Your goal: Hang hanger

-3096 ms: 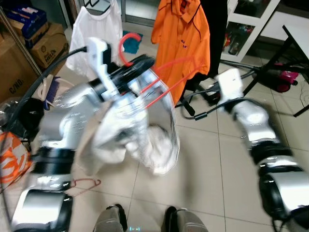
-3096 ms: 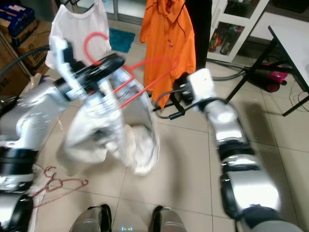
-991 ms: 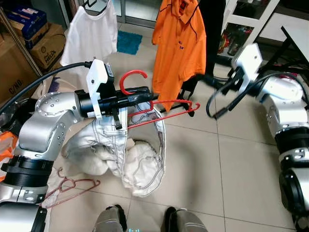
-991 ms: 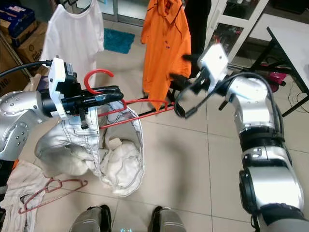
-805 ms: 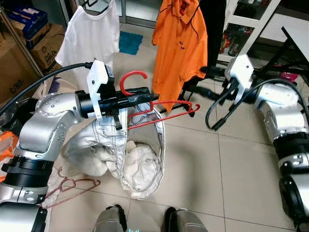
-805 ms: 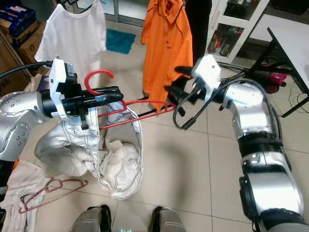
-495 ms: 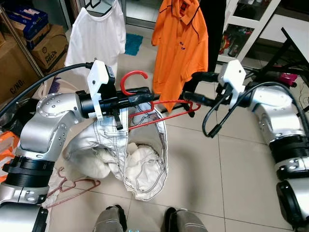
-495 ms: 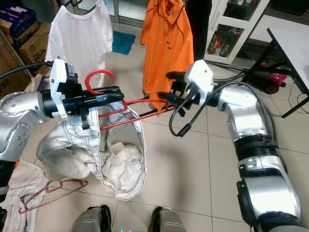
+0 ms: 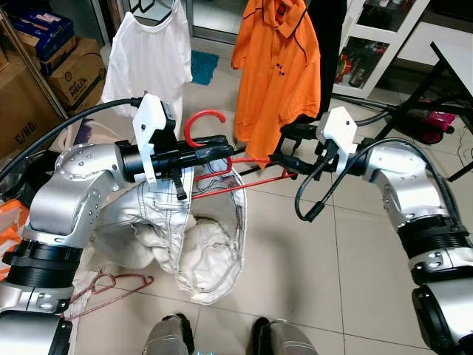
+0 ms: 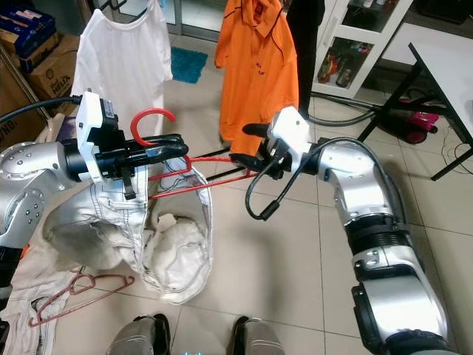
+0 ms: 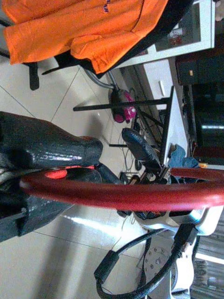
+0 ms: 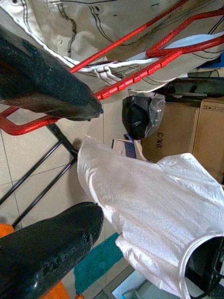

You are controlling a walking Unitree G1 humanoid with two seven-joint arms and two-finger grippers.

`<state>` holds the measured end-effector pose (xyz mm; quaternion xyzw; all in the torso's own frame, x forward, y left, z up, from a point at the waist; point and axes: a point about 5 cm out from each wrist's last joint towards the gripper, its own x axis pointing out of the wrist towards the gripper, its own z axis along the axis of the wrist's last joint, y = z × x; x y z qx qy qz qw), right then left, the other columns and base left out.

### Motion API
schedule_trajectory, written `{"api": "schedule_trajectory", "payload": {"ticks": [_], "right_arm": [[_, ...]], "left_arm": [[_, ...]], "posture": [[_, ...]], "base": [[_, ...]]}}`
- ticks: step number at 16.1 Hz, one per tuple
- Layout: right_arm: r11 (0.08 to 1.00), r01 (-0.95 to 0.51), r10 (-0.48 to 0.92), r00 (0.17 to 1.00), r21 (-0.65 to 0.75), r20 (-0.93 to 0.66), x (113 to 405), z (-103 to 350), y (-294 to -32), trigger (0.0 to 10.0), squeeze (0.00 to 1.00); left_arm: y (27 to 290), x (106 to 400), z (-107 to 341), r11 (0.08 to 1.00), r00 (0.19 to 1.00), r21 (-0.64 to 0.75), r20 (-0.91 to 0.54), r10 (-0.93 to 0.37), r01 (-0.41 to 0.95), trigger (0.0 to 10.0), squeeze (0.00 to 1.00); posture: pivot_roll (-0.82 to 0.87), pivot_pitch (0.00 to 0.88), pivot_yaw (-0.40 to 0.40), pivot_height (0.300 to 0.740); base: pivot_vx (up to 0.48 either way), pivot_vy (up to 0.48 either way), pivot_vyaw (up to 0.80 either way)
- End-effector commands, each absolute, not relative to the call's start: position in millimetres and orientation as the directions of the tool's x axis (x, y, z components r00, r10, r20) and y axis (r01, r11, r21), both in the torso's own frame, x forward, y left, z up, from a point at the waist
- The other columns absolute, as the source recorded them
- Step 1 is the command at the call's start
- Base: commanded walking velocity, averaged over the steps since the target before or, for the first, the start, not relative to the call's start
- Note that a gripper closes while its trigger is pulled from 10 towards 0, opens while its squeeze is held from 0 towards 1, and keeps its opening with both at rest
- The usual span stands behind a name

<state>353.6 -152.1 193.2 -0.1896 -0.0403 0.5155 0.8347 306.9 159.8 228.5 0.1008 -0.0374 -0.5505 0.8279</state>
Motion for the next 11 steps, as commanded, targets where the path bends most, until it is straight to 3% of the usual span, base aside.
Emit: {"api": "schedule_trajectory", "payload": {"ticks": [1, 5, 11], "right_arm": [[0.342, -0.871, 0.900, 0.412, -0.353, -0.143, 349.3, 188.3, -137.2, 10.0, 0.00], [0.346, -0.883, 0.912, 0.396, -0.316, -0.109, 346.7, 191.9, -136.8, 10.0, 0.00], [0.430, -0.855, 0.887, 0.460, -0.290, -0.041, 346.4, 213.3, -164.5, 10.0, 0.00]], "left_arm": [[149.2, 302.0, 245.5, 0.338, 0.348, 0.272, 0.010, -0.937, 0.901, 10.0, 0.00], [149.5, 302.2, 245.5, 0.340, 0.351, 0.271, 0.009, -0.936, 0.901, 10.0, 0.00], [150.7, 302.6, 243.4, 0.347, 0.359, 0.264, 0.001, -0.933, 0.900, 10.0, 0.00]], "posture": [[-0.04, 0.146, -0.103, 0.740], [-0.03, 0.153, -0.105, 0.740], [-0.04, 0.159, -0.102, 0.740]], "base": [[0.000, 0.000, 0.00], [0.000, 0.000, 0.00], [0.000, 0.000, 0.00]]}}
